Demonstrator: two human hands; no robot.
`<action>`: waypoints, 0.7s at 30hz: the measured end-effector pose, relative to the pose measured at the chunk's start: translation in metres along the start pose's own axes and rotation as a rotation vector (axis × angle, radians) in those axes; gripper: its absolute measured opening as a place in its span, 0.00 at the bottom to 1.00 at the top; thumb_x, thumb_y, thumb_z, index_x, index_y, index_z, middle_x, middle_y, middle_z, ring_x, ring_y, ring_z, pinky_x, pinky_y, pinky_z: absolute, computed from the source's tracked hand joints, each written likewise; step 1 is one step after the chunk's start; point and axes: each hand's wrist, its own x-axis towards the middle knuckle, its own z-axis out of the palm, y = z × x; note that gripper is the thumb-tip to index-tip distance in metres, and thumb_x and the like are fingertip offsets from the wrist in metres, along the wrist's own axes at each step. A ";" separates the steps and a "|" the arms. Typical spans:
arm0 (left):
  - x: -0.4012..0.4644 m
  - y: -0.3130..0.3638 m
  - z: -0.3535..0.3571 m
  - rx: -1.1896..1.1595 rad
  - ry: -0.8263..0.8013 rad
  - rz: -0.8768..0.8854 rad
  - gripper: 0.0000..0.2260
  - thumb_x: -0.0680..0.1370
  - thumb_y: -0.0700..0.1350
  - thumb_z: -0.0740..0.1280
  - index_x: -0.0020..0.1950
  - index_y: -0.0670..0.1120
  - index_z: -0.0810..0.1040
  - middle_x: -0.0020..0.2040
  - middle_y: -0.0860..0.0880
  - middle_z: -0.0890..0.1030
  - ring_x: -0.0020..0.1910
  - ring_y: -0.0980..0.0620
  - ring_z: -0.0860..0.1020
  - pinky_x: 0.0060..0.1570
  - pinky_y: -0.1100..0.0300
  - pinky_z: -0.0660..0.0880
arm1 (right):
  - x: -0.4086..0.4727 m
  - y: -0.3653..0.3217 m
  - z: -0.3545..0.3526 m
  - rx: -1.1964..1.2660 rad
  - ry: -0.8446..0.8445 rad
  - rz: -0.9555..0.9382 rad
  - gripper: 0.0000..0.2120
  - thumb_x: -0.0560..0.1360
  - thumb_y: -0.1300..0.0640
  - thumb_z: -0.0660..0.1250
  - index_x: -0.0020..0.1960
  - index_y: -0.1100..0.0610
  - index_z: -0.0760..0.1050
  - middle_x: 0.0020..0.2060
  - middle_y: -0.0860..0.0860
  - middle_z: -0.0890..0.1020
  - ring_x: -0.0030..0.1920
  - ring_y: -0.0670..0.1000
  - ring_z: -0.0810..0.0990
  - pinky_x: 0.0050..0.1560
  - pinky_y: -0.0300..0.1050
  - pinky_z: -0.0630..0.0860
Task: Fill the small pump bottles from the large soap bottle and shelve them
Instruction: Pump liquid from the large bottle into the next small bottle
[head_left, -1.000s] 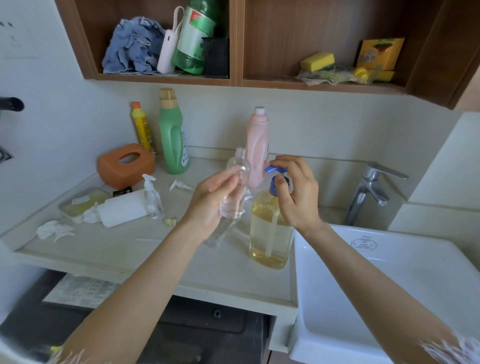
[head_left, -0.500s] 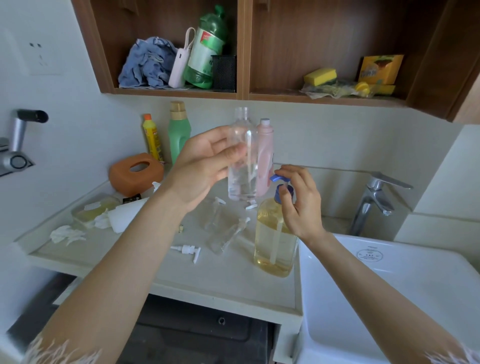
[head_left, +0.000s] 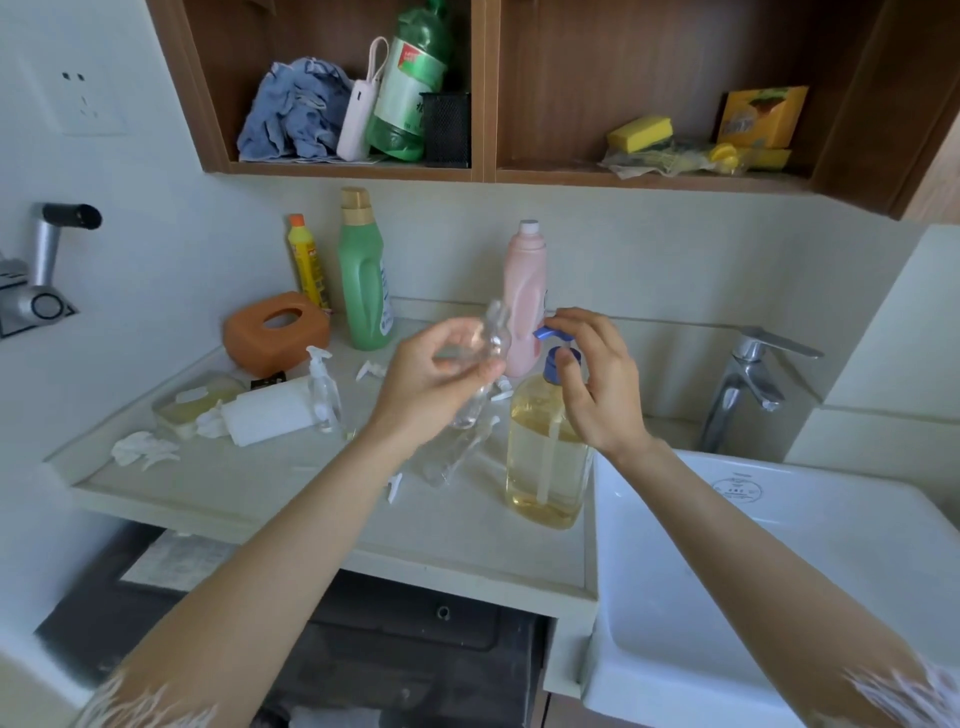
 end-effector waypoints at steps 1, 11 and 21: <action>-0.005 -0.012 0.006 0.042 0.014 -0.010 0.15 0.71 0.40 0.76 0.49 0.57 0.77 0.47 0.58 0.80 0.40 0.68 0.79 0.40 0.74 0.72 | -0.001 0.000 0.000 0.004 0.002 0.005 0.14 0.75 0.64 0.58 0.55 0.62 0.79 0.58 0.55 0.78 0.62 0.56 0.74 0.54 0.24 0.64; -0.007 -0.031 0.027 0.173 0.041 0.034 0.22 0.71 0.45 0.76 0.64 0.47 0.78 0.51 0.67 0.79 0.49 0.59 0.81 0.53 0.67 0.75 | -0.004 0.000 0.004 0.008 0.064 0.003 0.14 0.74 0.66 0.59 0.56 0.63 0.79 0.58 0.56 0.79 0.63 0.55 0.74 0.60 0.40 0.71; 0.008 -0.028 0.026 -0.312 -0.111 -0.281 0.07 0.74 0.44 0.71 0.51 0.48 0.82 0.42 0.50 0.85 0.37 0.54 0.82 0.35 0.65 0.76 | -0.002 0.002 0.014 0.032 0.178 -0.029 0.14 0.73 0.63 0.57 0.51 0.65 0.80 0.51 0.59 0.81 0.56 0.57 0.76 0.59 0.30 0.66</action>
